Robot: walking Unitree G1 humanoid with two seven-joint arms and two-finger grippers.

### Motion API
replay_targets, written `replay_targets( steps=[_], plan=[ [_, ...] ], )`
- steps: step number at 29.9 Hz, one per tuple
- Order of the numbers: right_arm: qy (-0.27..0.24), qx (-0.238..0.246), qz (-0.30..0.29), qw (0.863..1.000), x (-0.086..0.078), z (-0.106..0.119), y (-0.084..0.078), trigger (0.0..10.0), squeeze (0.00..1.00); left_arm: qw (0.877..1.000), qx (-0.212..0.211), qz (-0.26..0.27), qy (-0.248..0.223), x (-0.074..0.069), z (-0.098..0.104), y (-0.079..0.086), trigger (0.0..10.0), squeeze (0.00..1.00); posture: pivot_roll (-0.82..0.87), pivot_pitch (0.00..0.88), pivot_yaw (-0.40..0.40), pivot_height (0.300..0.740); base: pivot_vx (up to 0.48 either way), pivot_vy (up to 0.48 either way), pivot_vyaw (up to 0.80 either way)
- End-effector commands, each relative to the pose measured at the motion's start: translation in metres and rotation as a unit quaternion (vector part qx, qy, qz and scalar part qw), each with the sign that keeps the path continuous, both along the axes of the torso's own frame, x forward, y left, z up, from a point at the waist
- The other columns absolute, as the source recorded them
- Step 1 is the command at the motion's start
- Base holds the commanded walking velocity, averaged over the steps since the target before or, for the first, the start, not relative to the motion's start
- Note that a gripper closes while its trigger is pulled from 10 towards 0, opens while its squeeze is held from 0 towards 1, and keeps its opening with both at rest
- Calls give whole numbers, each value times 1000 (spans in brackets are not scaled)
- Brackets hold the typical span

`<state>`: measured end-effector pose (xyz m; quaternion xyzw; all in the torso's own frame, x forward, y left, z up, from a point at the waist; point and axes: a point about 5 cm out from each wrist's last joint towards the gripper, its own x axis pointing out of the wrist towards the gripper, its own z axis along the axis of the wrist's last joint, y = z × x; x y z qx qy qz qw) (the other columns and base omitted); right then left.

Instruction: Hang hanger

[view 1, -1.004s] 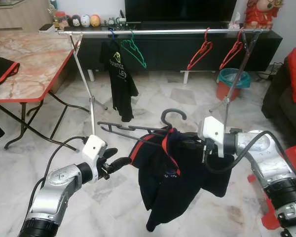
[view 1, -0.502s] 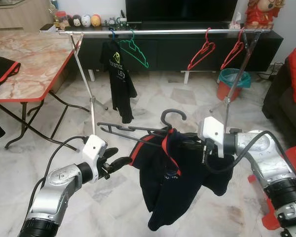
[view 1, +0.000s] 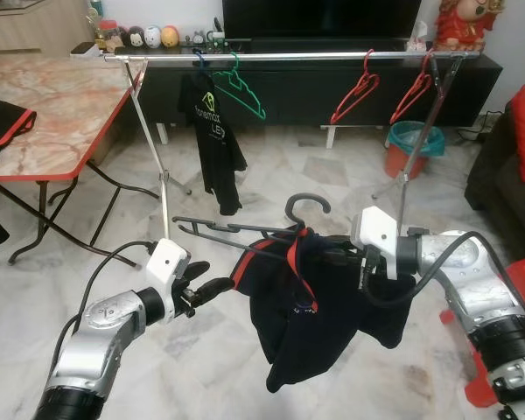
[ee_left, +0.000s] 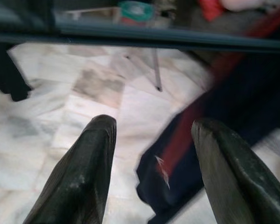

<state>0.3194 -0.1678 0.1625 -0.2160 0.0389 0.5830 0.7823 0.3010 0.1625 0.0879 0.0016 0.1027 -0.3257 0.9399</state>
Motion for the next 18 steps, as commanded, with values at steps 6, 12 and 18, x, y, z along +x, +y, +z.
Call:
replay_targets(
  steps=[6,12,18],
  plan=[
    [-10,12,17,1000,-2,8,4,0,0,1000,9,9,-3,1,-5,3,10000,0,-83,28,26,740,0,0,0],
    [-3,9,23,1000,-5,8,4,0,0,1000,-4,-8,-11,1,-7,2,10000,0,-81,26,24,740,0,0,0],
    [-3,7,28,1000,-5,9,4,0,0,997,-30,-73,5,-7,-7,-7,10000,0,-81,22,22,740,0,0,0]
  ],
)
